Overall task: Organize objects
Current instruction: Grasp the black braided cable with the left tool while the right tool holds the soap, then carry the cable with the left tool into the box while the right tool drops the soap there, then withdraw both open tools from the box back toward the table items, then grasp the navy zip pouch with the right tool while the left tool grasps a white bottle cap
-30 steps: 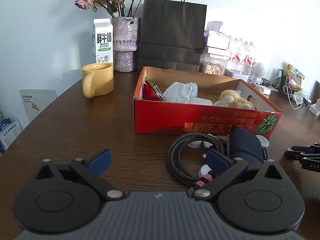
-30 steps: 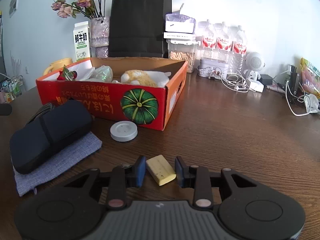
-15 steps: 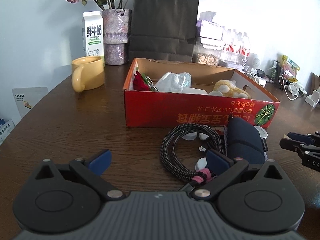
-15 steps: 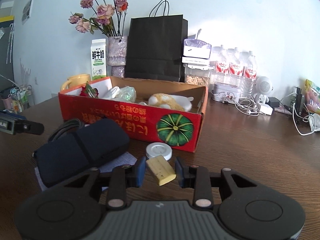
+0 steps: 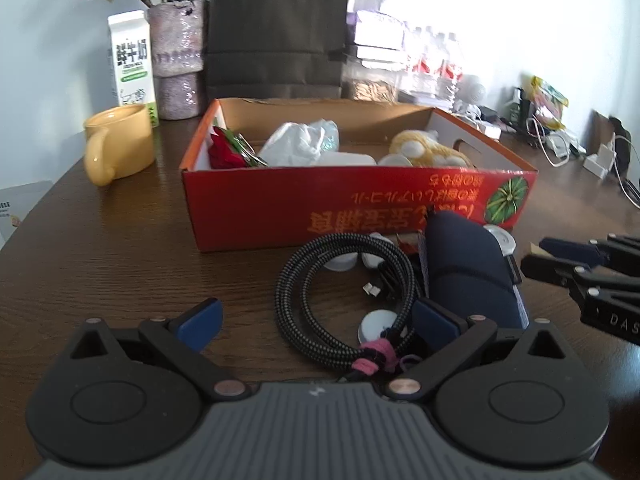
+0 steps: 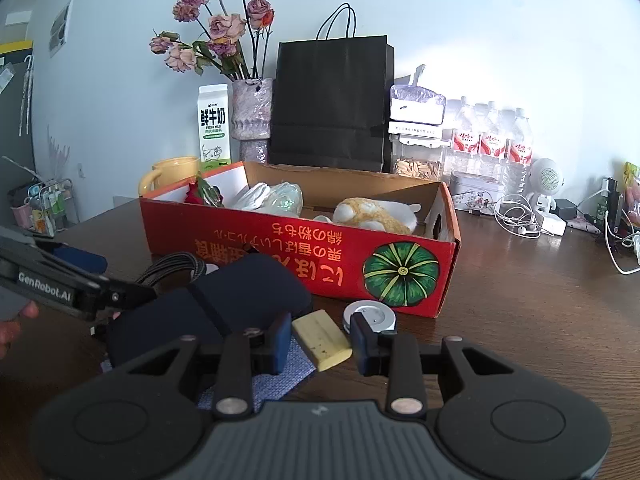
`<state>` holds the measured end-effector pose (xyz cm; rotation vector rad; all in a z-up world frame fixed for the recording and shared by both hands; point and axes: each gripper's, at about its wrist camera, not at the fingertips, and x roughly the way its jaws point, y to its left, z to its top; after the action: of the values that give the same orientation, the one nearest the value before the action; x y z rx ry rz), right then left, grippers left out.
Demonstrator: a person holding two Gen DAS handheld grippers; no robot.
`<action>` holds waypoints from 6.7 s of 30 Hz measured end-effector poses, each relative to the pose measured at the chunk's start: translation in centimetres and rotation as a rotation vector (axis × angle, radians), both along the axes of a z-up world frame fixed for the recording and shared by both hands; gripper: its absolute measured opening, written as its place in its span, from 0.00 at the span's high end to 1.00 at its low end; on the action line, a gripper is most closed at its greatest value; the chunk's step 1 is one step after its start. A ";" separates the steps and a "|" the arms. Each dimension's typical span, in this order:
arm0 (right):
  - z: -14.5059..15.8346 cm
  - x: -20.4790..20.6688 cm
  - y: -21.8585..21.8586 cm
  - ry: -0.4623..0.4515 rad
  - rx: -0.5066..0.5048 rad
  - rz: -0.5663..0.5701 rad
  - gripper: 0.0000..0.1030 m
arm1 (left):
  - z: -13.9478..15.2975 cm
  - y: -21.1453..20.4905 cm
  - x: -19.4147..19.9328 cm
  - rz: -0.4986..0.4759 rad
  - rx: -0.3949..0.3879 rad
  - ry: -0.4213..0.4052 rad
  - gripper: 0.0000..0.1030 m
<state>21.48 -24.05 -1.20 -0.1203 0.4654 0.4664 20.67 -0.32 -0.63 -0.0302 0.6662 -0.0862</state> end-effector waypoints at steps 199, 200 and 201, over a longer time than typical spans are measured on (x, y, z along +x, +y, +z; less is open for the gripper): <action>1.6 -0.9 5.5 0.109 -0.023 -0.039 0.00 | 2.0 3.7 -5.7 0.182 -0.004 -0.120 0.00; 1.5 -0.8 5.7 0.116 -0.025 -0.039 0.00 | 2.0 3.8 -5.7 0.183 -0.007 -0.122 0.00; 1.4 -0.6 5.9 0.125 -0.025 -0.040 0.00 | 2.0 3.9 -5.8 0.184 -0.008 -0.124 0.00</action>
<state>20.89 -18.19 0.21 -0.1062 0.5949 0.4309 14.86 3.57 1.38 -0.0931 0.5365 0.0858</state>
